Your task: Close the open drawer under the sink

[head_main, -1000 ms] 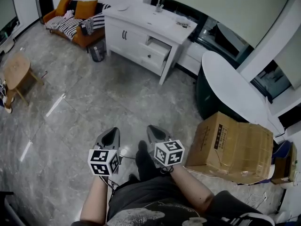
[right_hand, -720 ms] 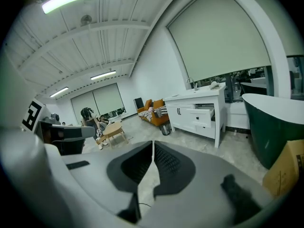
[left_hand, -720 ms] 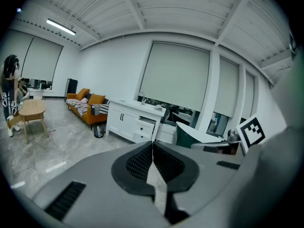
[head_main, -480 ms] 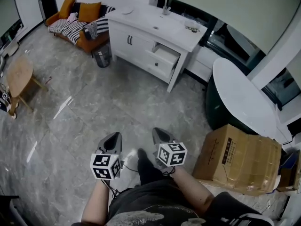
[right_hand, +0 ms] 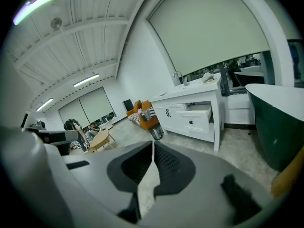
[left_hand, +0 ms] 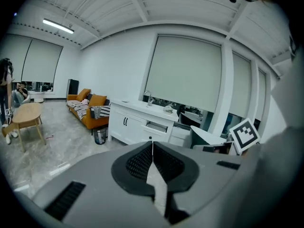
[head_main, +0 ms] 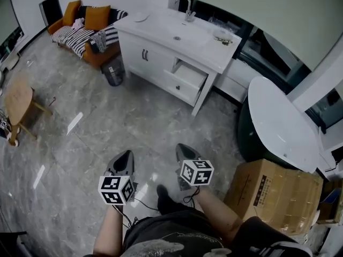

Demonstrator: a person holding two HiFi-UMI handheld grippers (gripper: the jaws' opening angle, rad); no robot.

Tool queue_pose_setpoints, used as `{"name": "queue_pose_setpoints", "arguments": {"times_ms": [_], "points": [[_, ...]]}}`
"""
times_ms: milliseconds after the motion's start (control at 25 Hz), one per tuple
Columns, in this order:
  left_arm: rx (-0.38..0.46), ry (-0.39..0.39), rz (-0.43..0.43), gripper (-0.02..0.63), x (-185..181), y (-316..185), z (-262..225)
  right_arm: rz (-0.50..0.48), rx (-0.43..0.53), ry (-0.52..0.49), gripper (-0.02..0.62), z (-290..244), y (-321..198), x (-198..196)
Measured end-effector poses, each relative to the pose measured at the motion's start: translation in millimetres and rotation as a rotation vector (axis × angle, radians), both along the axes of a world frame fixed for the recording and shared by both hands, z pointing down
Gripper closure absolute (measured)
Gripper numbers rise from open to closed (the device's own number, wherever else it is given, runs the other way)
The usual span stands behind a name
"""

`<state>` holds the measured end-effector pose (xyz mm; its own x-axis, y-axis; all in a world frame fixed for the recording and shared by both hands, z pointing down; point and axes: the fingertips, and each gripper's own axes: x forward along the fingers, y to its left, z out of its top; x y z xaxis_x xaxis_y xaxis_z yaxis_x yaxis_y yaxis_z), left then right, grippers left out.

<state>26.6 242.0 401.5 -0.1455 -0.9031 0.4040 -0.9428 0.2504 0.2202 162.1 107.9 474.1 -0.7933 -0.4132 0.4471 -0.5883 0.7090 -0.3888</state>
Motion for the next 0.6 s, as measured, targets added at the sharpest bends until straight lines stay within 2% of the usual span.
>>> {"name": "queue_pose_setpoints", "arguments": {"times_ms": [320,600], "points": [[0.017,0.011,0.027,0.589,-31.1,-67.7,-9.6,0.043,-0.013,0.002,0.566,7.6,-59.5,-13.6],[0.027,0.017,0.128,0.589,-58.6,-119.6,-5.5,0.106,0.001,0.043,0.566,11.8,-91.8,-31.4]]}}
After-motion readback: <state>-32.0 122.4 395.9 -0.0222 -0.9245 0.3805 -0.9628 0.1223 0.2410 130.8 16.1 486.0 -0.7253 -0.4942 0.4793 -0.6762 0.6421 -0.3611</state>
